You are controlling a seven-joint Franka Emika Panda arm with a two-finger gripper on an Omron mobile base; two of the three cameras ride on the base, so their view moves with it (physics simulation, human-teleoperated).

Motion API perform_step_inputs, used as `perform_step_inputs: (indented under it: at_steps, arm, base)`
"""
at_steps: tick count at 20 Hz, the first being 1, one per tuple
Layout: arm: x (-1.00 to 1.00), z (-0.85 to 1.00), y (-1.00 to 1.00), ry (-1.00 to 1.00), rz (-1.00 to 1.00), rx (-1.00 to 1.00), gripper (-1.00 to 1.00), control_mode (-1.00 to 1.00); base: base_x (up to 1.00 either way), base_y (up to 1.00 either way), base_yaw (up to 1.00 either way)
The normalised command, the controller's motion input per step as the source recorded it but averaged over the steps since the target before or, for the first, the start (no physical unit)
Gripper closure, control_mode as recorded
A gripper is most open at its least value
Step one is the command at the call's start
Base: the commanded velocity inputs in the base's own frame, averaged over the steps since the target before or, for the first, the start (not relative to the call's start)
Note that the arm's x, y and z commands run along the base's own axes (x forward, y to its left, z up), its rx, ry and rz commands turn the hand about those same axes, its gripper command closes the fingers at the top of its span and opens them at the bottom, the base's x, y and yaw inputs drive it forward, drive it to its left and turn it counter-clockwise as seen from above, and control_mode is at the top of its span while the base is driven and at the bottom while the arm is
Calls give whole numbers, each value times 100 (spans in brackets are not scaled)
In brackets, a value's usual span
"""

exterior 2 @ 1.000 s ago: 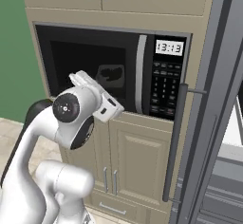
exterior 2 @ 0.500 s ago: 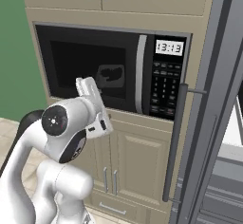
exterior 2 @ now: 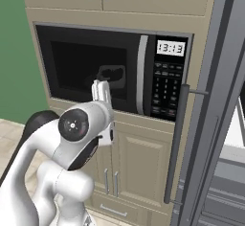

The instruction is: Place the tupperware containing the chicken drumstick and bell pepper meal in the microwave. Close the microwave door and press the start button to reheat the meal.

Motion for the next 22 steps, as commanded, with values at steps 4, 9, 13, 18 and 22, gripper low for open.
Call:
perform_step_inputs:
  at_steps: [4,9,13,18,22]
  arm:
    - [0,-20,0,0,-5,4,100,-100]
    - [0,-17,0,0,-7,4,100,-100]
    - [0,-4,-3,0,-10,5,100,-100]
    - [0,0,-20,0,-4,7,100,-100]
    - [0,0,-31,0,0,9,100,-100]
  base:
    - [0,0,0]
    - [0,0,0]
    - [0,0,0]
    - [0,0,0]
    - [0,0,0]
